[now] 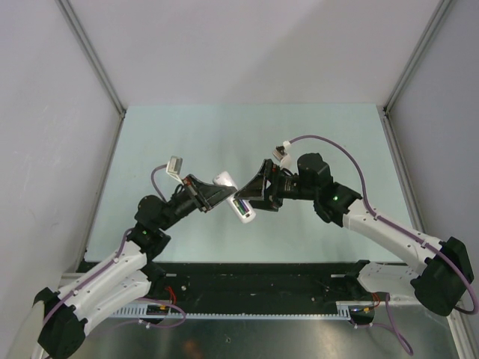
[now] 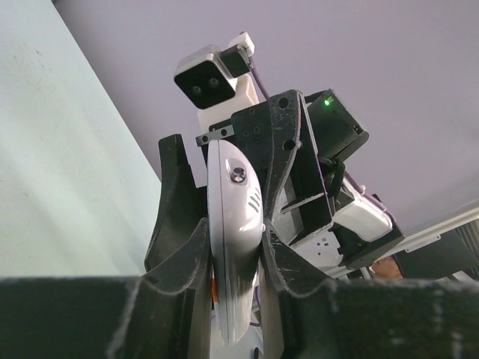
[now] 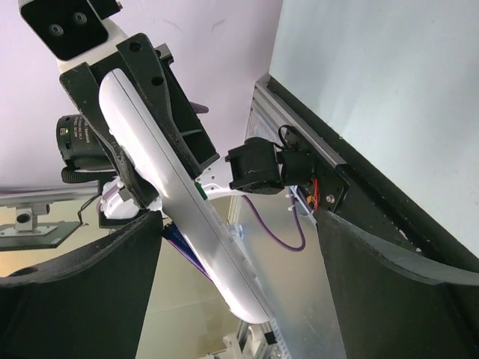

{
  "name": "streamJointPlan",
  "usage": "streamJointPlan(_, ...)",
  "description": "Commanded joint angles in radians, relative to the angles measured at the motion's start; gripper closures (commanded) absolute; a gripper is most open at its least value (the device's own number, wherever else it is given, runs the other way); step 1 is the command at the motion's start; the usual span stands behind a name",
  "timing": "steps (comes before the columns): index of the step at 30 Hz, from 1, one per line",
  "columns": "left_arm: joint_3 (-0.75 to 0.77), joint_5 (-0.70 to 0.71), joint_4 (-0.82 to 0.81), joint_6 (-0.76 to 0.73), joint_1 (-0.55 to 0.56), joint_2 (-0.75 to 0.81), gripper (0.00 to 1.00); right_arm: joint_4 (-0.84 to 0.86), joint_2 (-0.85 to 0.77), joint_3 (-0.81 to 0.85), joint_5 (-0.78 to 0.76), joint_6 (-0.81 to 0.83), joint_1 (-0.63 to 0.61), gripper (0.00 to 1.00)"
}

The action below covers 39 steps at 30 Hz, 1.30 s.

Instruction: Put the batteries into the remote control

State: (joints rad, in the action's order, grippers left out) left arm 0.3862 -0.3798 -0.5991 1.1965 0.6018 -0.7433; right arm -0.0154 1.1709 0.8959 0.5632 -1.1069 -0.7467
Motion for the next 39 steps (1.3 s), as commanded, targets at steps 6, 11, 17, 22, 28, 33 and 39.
streamJointPlan(6, 0.014, 0.053, -0.068, -0.031, 0.001, 0.061, 1.0, 0.031, 0.004, -0.006, 0.009, -0.016, 0.001, 0.14)
streamJointPlan(11, 0.017, 0.059, -0.071, -0.031, 0.003, 0.065, 1.0, 0.037, 0.009, -0.012, 0.009, -0.018, -0.013, 0.16)
streamJointPlan(17, 0.025, 0.061, -0.077, -0.026, 0.003, 0.064, 1.0, 0.032, 0.021, -0.012, 0.007, -0.008, -0.032, 0.18)
streamJointPlan(22, 0.029, 0.062, -0.08, -0.012, 0.001, 0.065, 1.0, 0.025, 0.015, -0.012, 0.004, -0.001, -0.039, 0.22)
streamJointPlan(28, 0.028, 0.067, -0.09, 0.003, 0.001, 0.074, 1.0, -0.009, 0.006, -0.012, -0.002, 0.013, -0.04, 0.27)
streamJointPlan(33, 0.029, 0.068, -0.093, 0.012, -0.004, 0.081, 1.0, -0.029, -0.004, -0.012, -0.008, 0.021, -0.04, 0.28)
streamJointPlan(39, 0.033, 0.073, -0.097, 0.02, -0.008, 0.088, 1.0, -0.034, -0.016, -0.025, -0.013, 0.019, -0.037, 0.31)
